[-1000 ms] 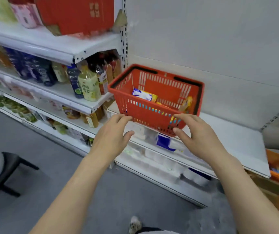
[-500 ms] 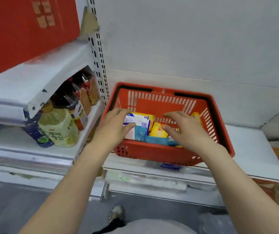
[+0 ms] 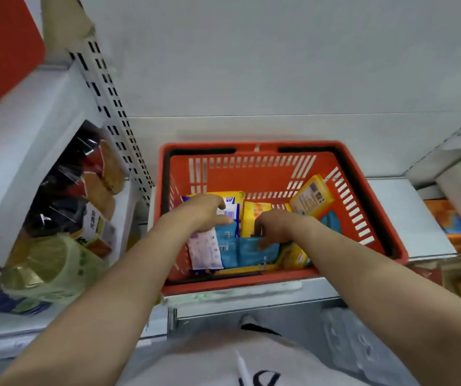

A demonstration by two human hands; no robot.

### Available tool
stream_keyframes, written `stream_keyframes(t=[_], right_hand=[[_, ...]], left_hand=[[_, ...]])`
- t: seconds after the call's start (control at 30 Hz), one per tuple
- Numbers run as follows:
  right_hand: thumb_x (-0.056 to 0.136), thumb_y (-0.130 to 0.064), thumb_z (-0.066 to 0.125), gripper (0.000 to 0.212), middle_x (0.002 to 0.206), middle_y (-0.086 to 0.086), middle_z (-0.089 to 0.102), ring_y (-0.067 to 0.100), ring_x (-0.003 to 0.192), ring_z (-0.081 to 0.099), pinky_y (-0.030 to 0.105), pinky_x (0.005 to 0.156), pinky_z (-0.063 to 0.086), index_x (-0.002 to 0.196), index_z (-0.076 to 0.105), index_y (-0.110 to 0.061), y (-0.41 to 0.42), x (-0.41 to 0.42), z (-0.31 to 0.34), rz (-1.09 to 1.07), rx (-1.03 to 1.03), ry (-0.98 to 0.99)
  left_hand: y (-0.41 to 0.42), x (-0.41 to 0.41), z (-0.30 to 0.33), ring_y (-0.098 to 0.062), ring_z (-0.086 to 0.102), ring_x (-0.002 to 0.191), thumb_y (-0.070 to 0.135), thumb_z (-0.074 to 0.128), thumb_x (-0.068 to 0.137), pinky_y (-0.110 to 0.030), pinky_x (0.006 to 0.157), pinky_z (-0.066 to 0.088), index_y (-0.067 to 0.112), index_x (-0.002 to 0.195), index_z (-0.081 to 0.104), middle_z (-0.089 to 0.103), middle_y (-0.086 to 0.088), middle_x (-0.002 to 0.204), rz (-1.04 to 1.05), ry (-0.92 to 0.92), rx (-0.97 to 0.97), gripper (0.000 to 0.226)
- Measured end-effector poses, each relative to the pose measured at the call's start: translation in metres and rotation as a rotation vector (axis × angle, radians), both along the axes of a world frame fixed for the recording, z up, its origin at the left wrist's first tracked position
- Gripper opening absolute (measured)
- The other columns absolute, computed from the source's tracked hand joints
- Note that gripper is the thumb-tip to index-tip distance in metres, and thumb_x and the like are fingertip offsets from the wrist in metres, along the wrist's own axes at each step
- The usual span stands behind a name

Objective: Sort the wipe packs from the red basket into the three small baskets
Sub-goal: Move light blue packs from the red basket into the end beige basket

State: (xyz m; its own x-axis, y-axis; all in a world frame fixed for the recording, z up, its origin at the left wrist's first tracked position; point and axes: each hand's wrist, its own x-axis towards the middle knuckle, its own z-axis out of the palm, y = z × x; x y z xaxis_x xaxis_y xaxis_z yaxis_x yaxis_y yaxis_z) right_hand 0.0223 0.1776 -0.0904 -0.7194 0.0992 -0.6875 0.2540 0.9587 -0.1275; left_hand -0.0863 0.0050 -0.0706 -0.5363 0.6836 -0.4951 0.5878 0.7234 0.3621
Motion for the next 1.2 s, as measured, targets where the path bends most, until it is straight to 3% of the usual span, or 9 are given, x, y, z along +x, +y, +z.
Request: stream_keyframes(t=[0.17, 0.33, 0.53, 0.6, 0.67, 0.87, 1.0, 1.1, 1.2], right_hand=[[0.088, -0.029, 0.071, 0.008, 0.093, -0.004, 0.07, 0.015, 0.086, 0.064, 0.029, 0.069, 0.05, 0.086, 0.069, -0.022, 0.03, -0.001, 0.009, -0.116, -0.051, 0.258], [0.095, -0.029, 0.061, 0.013, 0.083, -0.003, 0.06, 0.013, 0.075, 0.055, 0.029, 0.058, 0.039, 0.089, 0.056, -0.02, 0.074, 0.017, 0.019, -0.339, -0.209, 0.361], [0.095, -0.034, 0.061, 0.015, 0.087, -0.01, 0.059, 0.012, 0.081, 0.058, 0.027, 0.058, 0.041, 0.083, 0.054, -0.032, 0.083, 0.027, 0.01, -0.483, -0.339, 0.483], [0.094, -0.034, 0.063, 0.013, 0.087, -0.009, 0.061, 0.014, 0.082, 0.06, 0.027, 0.061, 0.043, 0.083, 0.057, -0.031, 0.084, 0.029, 0.01, -0.54, -0.397, 0.513], [0.094, -0.033, 0.064, 0.013, 0.085, -0.007, 0.064, 0.014, 0.081, 0.062, 0.028, 0.063, 0.045, 0.082, 0.06, -0.03, 0.085, 0.032, 0.012, -0.61, -0.491, 0.547], [0.097, -0.025, 0.06, 0.015, 0.086, 0.004, 0.064, 0.024, 0.081, 0.062, 0.045, 0.075, 0.055, 0.082, 0.059, -0.024, 0.07, 0.034, 0.031, -0.769, -0.903, 0.595], [0.099, -0.028, 0.057, 0.013, 0.09, 0.001, 0.067, 0.019, 0.084, 0.067, 0.038, 0.072, 0.058, 0.093, 0.059, -0.017, 0.044, 0.029, 0.039, -0.819, -1.141, 0.542], [0.098, -0.036, 0.058, 0.02, 0.109, 0.004, 0.07, 0.02, 0.098, 0.07, 0.035, 0.075, 0.059, 0.1, 0.061, -0.017, 0.028, 0.026, 0.043, -0.902, -1.197, 0.577], [0.086, -0.018, 0.075, 0.033, 0.121, 0.009, 0.065, 0.023, 0.101, 0.07, 0.036, 0.078, 0.06, 0.113, 0.055, -0.02, 0.017, 0.025, 0.045, -1.073, -1.101, 0.773]], left_hand=[[0.013, -0.003, -0.002, -0.023, 0.053, 0.119, 0.053, 0.058, 0.092, -0.031, 0.093, 0.044, 0.019, 0.137, 0.054, 0.052, -0.005, 0.14, -0.036, -0.046, -0.076, 0.056], [0.022, -0.007, -0.012, -0.022, 0.059, 0.108, 0.05, 0.061, 0.092, -0.035, 0.093, 0.05, 0.012, 0.121, 0.066, 0.063, -0.005, 0.123, 0.023, -0.094, -0.155, 0.048], [0.024, -0.003, -0.03, -0.014, 0.057, 0.089, 0.032, 0.08, 0.08, -0.025, 0.074, 0.045, 0.012, 0.104, 0.073, 0.068, -0.001, 0.107, 0.121, -0.162, -0.115, 0.032], [0.024, -0.006, -0.027, -0.012, 0.055, 0.071, 0.026, 0.08, 0.08, -0.023, 0.061, 0.042, 0.016, 0.078, 0.072, 0.067, -0.001, 0.083, 0.203, -0.209, -0.016, 0.013], [0.024, -0.01, -0.016, -0.013, 0.053, 0.066, 0.025, 0.076, 0.085, -0.023, 0.057, 0.041, 0.018, 0.069, 0.063, 0.059, 0.001, 0.07, 0.326, -0.243, 0.161, 0.022], [0.033, 0.012, 0.021, -0.022, 0.071, 0.093, 0.026, 0.058, 0.099, -0.042, 0.075, 0.062, 0.014, 0.096, 0.061, 0.069, -0.009, 0.104, 0.761, -0.68, 0.642, 0.012], [0.047, 0.035, 0.031, -0.029, 0.07, 0.1, 0.024, 0.057, 0.099, -0.042, 0.074, 0.062, 0.015, 0.091, 0.059, 0.069, -0.014, 0.11, 0.854, -0.822, 0.815, 0.012], [0.046, 0.041, 0.032, -0.025, 0.072, 0.094, 0.024, 0.056, 0.099, -0.038, 0.072, 0.061, 0.014, 0.092, 0.059, 0.07, -0.015, 0.109, 0.862, -0.839, 0.91, 0.013], [0.038, 0.039, 0.037, -0.024, 0.072, 0.098, 0.034, 0.056, 0.098, -0.036, 0.073, 0.06, 0.011, 0.104, 0.062, 0.072, -0.013, 0.111, 0.857, -0.942, 1.014, 0.024]])
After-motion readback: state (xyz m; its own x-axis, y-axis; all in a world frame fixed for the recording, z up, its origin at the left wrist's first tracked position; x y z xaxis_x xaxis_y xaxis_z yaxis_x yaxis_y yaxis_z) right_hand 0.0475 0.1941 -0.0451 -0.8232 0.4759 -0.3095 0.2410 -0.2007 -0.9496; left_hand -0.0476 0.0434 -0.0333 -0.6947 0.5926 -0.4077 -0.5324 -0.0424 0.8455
